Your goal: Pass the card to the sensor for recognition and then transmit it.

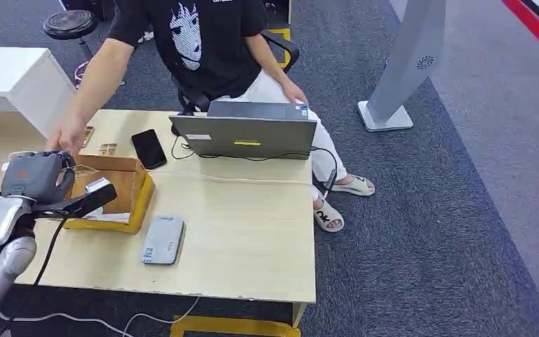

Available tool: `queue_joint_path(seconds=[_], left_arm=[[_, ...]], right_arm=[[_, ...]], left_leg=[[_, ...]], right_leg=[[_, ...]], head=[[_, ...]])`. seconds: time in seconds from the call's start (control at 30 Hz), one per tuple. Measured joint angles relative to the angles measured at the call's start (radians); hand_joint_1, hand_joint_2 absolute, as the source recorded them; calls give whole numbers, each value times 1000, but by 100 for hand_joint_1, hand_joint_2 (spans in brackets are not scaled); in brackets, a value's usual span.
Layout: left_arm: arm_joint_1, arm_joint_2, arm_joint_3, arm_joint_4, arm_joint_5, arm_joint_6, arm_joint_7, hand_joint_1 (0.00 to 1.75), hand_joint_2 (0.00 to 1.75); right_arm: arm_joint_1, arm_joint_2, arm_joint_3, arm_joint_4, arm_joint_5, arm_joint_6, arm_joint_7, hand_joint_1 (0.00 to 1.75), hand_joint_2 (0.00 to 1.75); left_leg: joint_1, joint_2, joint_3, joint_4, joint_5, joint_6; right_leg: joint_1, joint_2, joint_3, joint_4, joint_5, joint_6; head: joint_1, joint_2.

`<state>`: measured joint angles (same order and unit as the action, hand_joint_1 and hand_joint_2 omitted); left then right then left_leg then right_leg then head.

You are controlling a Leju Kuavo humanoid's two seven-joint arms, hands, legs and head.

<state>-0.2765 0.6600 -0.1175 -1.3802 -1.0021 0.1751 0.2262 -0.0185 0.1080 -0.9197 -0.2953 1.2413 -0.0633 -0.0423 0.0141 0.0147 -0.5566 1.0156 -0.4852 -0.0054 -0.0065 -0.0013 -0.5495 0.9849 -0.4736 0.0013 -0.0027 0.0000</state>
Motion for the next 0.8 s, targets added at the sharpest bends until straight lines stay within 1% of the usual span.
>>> queue_joint_path(seconds=[0.27,0.4,0.47,0.53,0.63,0.67,0.7,0.8], left_arm=[[-6,11,0,-8,3,3,0,175,175],[-12,28,0,-19,18,11,0,175,175],[-26,45,0,-22,-8,1,1,175,175],[-54,82,-6,-22,-46,-19,2,175,175],[-109,112,-12,-21,-55,-30,0,175,175],[-123,120,-13,-21,-56,-32,0,103,175],[-133,126,-14,-21,-56,-32,0,0,175],[-145,130,-16,-21,-64,-12,8,0,175]], right_arm=[[-5,-2,5,8,4,-4,-1,0,175],[-6,-5,16,14,0,-13,-1,0,175],[-6,-6,20,18,0,-14,-1,0,175],[-7,-9,25,23,-1,-18,-2,0,175],[-9,-13,31,29,-6,-22,-2,0,175],[-10,-14,34,30,-8,-23,-2,0,175],[-11,-14,36,32,-10,-23,-2,0,175],[-12,-14,44,38,-14,-23,-2,0,175]], left_leg=[[0,1,0,0,0,0],[0,1,0,0,0,0],[0,2,0,0,0,0],[1,3,-1,0,0,0],[1,2,-1,0,0,0],[1,2,-1,0,0,0],[0,3,-1,0,0,0],[0,4,-1,0,0,0]], right_leg=[[0,0,0,0,0,0],[0,0,-1,0,0,0],[0,1,-1,0,0,0],[0,2,-2,0,0,0],[0,1,-2,0,0,0],[0,1,-2,0,0,0],[0,2,-2,0,0,-1],[0,3,-2,0,1,-1]], head=[[0,0],[0,0],[0,0],[0,0],[0,0],[0,0],[0,0],[0,0]])
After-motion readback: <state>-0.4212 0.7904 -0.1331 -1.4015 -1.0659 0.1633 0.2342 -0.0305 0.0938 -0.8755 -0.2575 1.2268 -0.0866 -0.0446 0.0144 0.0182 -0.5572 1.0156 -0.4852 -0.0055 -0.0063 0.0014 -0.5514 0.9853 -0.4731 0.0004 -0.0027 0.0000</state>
